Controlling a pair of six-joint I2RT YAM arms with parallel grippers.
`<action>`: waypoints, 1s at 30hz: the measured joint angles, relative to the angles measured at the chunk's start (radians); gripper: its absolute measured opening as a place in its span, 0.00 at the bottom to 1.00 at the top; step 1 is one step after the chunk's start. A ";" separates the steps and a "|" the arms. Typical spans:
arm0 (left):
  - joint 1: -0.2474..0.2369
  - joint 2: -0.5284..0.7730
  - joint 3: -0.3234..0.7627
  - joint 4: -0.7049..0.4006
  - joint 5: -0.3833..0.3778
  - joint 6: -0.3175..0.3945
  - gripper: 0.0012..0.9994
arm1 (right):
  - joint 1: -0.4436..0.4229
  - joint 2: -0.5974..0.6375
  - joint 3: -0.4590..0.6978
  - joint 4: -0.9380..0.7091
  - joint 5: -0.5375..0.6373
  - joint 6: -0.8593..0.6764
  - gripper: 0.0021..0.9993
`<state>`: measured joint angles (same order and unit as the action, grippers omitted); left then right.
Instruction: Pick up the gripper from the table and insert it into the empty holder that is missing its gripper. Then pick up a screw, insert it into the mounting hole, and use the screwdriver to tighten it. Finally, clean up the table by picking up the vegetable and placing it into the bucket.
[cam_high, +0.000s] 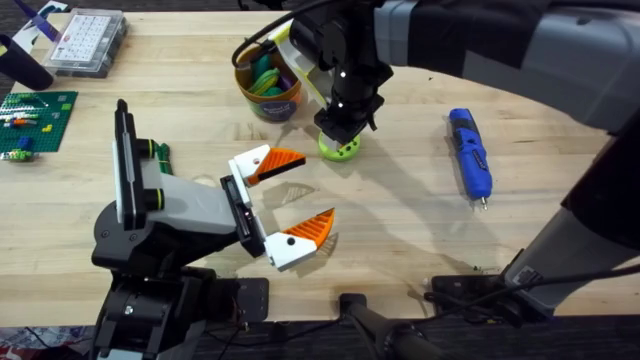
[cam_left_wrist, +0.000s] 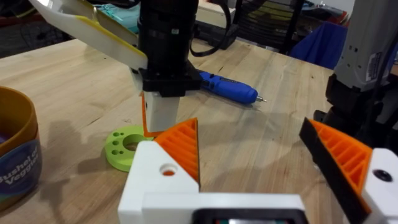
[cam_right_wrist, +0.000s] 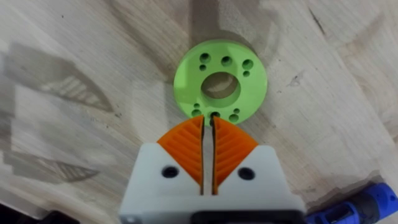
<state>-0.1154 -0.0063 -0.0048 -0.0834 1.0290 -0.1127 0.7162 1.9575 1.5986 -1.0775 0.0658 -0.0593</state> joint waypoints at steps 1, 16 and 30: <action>0.000 0.005 0.009 -0.005 -0.001 0.000 0.99 | 0.000 0.000 0.000 -0.001 0.000 -0.005 0.11; 0.000 0.006 0.010 -0.006 -0.001 0.000 0.99 | 0.000 0.000 0.000 0.011 -0.003 -0.001 0.10; 0.000 0.006 0.010 -0.006 -0.001 0.000 0.99 | 0.000 -0.014 -0.001 -0.005 0.000 -0.015 0.77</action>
<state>-0.1154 -0.0002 0.0048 -0.0891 1.0283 -0.1131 0.7158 1.9438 1.5974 -1.0827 0.0661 -0.0745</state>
